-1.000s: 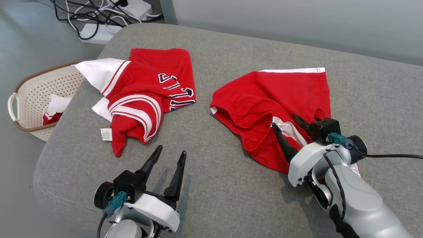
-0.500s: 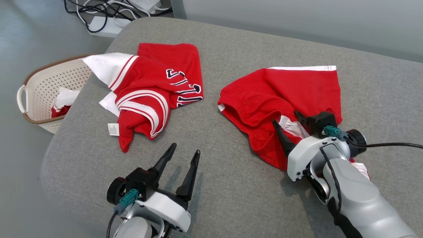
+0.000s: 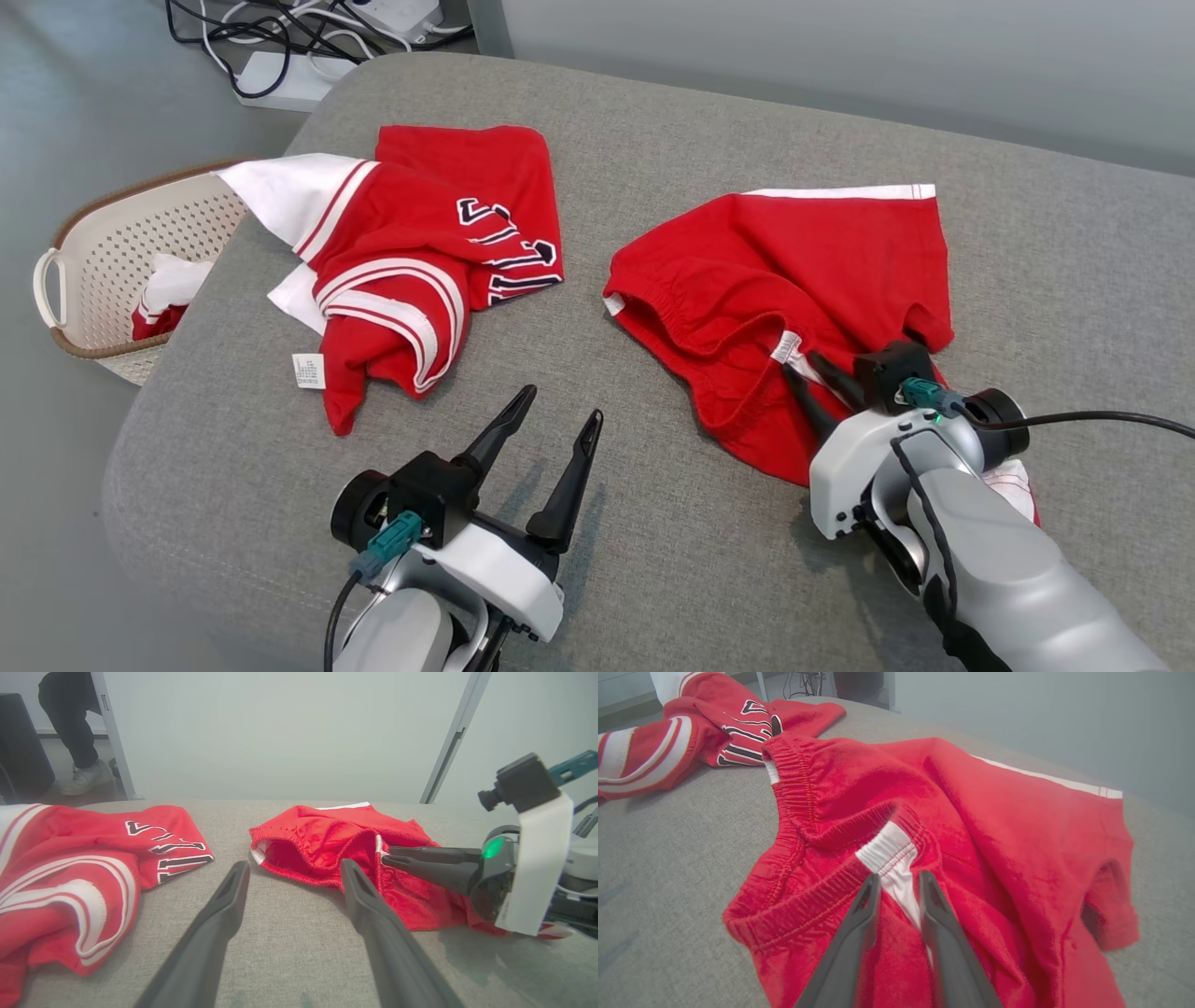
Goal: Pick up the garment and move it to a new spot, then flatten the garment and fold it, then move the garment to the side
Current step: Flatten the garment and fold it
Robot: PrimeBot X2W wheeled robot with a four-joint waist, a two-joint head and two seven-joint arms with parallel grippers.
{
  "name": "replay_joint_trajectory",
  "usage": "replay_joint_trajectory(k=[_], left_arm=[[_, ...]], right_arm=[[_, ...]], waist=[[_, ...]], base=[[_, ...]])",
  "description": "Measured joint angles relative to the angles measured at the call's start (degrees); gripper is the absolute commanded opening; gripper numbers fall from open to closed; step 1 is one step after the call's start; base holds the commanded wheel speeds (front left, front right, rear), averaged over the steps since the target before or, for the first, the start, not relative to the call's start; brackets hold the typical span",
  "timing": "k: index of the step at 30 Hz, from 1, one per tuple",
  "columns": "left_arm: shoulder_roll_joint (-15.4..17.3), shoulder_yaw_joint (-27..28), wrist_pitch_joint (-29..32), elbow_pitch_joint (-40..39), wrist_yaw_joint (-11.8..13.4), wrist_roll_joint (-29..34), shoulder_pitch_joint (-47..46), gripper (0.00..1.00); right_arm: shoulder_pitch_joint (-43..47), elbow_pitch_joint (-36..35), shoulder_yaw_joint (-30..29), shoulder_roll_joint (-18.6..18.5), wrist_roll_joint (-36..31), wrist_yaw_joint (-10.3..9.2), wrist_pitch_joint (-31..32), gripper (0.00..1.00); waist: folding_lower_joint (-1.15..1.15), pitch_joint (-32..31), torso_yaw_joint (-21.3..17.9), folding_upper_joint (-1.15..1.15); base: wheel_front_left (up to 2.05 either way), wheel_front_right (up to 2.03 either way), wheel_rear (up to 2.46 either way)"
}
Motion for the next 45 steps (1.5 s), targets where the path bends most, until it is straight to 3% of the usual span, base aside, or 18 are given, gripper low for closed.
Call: replay_joint_trajectory(k=[1, 7, 11, 12, 13, 14, 24, 31, 32, 33, 35, 40, 45], left_arm=[[0.00, -0.13, 0.00, -0.01, 0.00, -0.03, 0.00, 1.00], [0.04, 0.27, 0.00, 0.04, 0.05, -0.34, 0.01, 1.00], [0.05, 0.48, 0.00, 0.03, 0.05, -0.34, 0.03, 1.00], [0.03, 0.42, 0.00, 0.04, 0.05, -0.34, 0.03, 1.00], [0.00, 0.25, 0.00, 0.03, 0.05, -0.35, 0.03, 1.00], [0.03, 0.03, 0.00, 0.02, 0.05, -0.38, 0.03, 1.00], [0.03, -3.32, 0.00, -0.12, 0.16, -2.32, 0.09, 1.00], [0.04, -3.64, 0.00, 0.03, 0.32, -2.90, 0.21, 1.00], [0.03, -3.69, 0.00, 0.00, 0.35, -2.97, 0.21, 1.00], [0.04, -3.78, 0.00, 0.00, 0.41, -3.02, 0.21, 1.00], [0.05, -3.86, 0.00, -0.12, 0.41, -3.39, 0.21, 1.00], [0.05, -3.75, 0.00, -0.26, 0.64, -3.45, 0.20, 1.00], [0.05, -3.60, 0.00, -0.41, 0.62, -3.45, 0.20, 1.00]], right_arm=[[-0.11, -0.05, 0.52, 0.00, 0.42, 0.00, 0.00, 0.00], [-1.16, -1.81, 3.20, 0.11, 2.86, 0.00, -0.01, 0.00], [-1.16, -3.58, 1.81, 0.14, 3.27, 0.00, -0.01, 0.00], [-1.22, -3.85, 0.89, 0.11, 3.16, 0.00, -0.01, 0.35], [-1.24, -3.66, 0.32, 0.09, 2.67, 0.00, -0.01, 0.46], [-1.23, -3.57, -0.29, 0.02, 2.49, 0.00, -0.01, 1.00], [-2.19, -1.60, -1.71, 0.00, 0.58, 0.00, -0.01, 1.00], [-3.33, 4.21, -2.31, 0.08, -0.88, 0.00, 0.00, 1.00], [-3.77, 4.89, -2.25, 0.08, -1.07, 0.00, 0.09, 0.87], [-4.04, 5.16, -2.18, 0.07, -1.18, 0.00, 0.16, 0.47], [-4.39, 5.08, -1.58, 0.07, -1.12, 0.00, 0.76, 0.00], [-4.31, 1.82, 1.86, 0.05, 1.79, 0.00, 1.13, 0.00], [-3.54, -5.69, 7.59, -0.15, 7.00, 0.00, 0.58, 0.00]], waist=[[0.00, 0.00, 0.08, 0.00], [0.00, -0.23, -0.28, 0.00], [0.00, -0.42, -1.02, 0.00], [0.00, -0.44, -1.14, 0.00], [0.00, -0.44, -1.14, 0.00], [0.00, -0.37, -1.07, 0.00], [0.00, 0.78, 2.01, 0.00], [0.00, 0.86, 3.32, 0.00], [0.00, 0.91, 3.37, 0.00], [0.00, 0.96, 3.40, 0.00], [0.00, 1.01, 3.37, 0.00], [0.00, 0.87, 2.50, 0.00], [0.00, 0.22, 1.38, 0.00]], base=[[0.00, 0.00, 0.00], [0.00, 0.00, 0.00], [0.00, 0.00, 0.00], [0.00, 0.00, 0.00], [0.00, 0.00, 0.00], [0.00, 0.00, 0.00], [0.00, 0.00, 0.00], [0.00, 0.00, 0.00], [0.00, 0.00, 0.00], [0.00, 0.00, 0.00], [0.00, 0.00, 0.00], [0.00, 0.00, 0.00], [0.00, 0.00, 0.00]])
